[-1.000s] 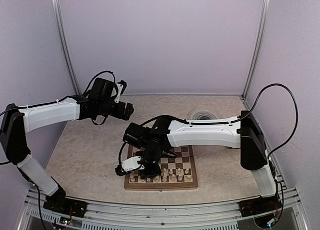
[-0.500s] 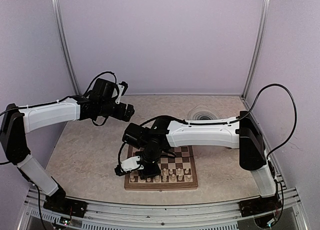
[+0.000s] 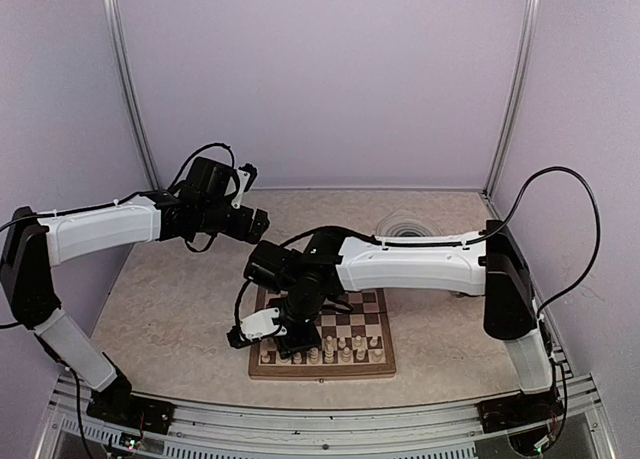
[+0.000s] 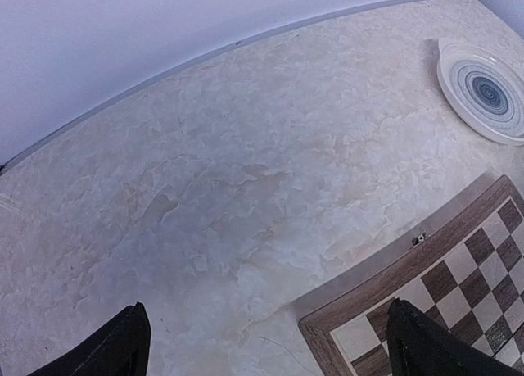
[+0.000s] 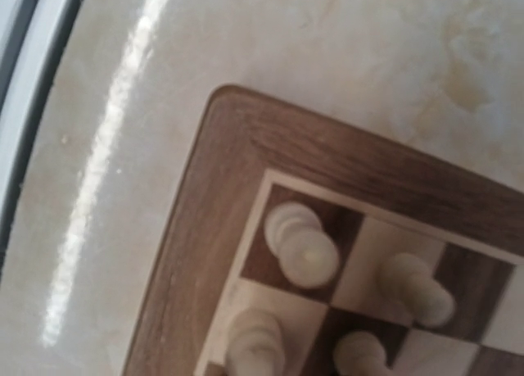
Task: Set up the chess pieces on the board
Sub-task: Place the knight at b1, then reset both arms
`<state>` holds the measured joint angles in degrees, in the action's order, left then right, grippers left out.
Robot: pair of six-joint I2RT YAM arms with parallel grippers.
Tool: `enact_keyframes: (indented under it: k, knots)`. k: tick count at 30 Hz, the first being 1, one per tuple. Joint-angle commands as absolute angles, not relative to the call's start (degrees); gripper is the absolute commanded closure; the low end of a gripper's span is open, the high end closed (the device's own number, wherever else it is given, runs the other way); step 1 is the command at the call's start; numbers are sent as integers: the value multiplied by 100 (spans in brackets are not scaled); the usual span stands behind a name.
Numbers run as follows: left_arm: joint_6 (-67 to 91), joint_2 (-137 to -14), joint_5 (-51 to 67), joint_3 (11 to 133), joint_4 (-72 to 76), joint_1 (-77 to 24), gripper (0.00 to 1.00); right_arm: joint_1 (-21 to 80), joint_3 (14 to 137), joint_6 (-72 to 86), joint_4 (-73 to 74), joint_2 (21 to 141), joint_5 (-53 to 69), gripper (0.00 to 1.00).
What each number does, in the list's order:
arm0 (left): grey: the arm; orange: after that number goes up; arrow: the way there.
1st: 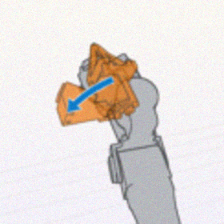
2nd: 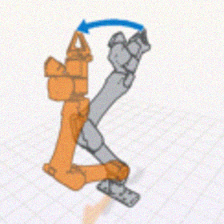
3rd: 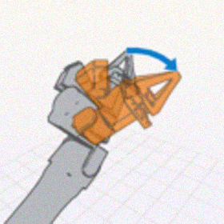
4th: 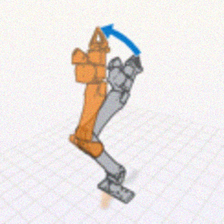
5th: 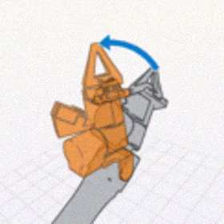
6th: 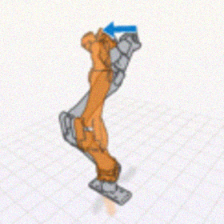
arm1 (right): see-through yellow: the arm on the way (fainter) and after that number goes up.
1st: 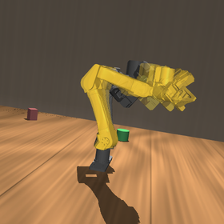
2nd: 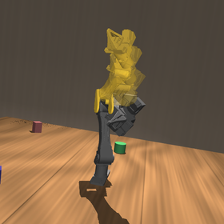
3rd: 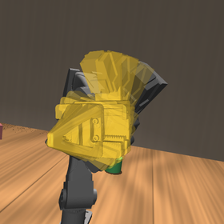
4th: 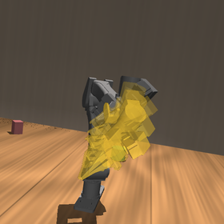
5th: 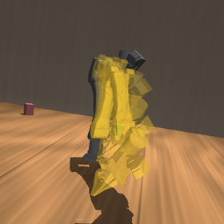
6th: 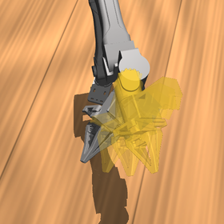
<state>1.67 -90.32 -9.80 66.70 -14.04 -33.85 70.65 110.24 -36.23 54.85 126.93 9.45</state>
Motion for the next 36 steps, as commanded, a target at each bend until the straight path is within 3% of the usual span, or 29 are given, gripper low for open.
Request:
enact_keyframes:
  k: [1,20,22,25,26,27,28,36]
  knots:
    - [88,-8947,-1181,6765,-1324,-3393,1,6872,11193,-3669,5515,11953,1101,64]
    - [382,-8497,-1432,7239,-1934,-3480,1,3808,9229,-3337,4342,9333,860,57]
    - [431,-8406,-1441,7233,-1971,-3480,1,3379,9000,-3169,4114,9045,1019,52]
    - [518,-8256,-1433,7209,-1987,-3480,1,2526,8666,-2703,3705,8557,1656,36]
    - [568,-8214,-1435,7203,-1986,-3480,1,2237,8536,-2546,3565,8395,1816,28]
    - [617,-8158,-1425,7207,-1980,-3480,1,1903,8391,-2394,3386,8236,1940,6]
    - [656,-8126,-1400,7214,-1978,-3485,1,1679,8200,-2264,3236,8068,2043,2]
    - [1068,-7848,-1124,7115,-1678,-3540,1,1075,6491,-1176,1667,6874,1311,1]
